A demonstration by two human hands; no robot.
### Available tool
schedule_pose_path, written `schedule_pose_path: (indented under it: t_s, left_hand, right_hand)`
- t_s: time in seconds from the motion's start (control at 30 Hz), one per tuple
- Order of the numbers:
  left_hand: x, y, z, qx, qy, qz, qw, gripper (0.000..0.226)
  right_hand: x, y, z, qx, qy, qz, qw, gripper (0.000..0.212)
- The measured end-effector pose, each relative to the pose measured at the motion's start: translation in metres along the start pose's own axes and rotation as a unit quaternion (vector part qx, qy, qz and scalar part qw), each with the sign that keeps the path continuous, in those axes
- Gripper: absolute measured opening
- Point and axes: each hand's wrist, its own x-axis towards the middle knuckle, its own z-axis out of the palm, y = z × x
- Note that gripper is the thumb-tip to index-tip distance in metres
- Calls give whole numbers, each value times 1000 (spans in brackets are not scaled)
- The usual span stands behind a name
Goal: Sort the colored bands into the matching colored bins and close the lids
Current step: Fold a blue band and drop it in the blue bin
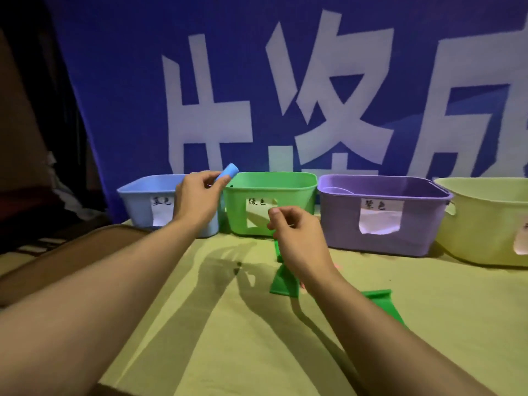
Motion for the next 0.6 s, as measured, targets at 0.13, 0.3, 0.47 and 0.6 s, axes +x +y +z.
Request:
schedule_pose_path:
  t_s: [0.13,0.3,0.47,0.6]
  left_hand:
    - [47,-29,-13,103,30,-24,994,37]
    - [83,-53,-5,194,13,-75,978,35]
    - [86,-67,11,218,-22,-94,971,35]
    - [83,-72,14,241,-19,-79,967,43]
  right_hand:
    - [-7,10,17,-21,-2,-13,1000,20]
    - [-14,29,18,-96,-11,-42,994,20]
    - [-17,30,16,-134,-23,-56,989,22]
    - [-16,35,18,-129,-24,-33,991,23]
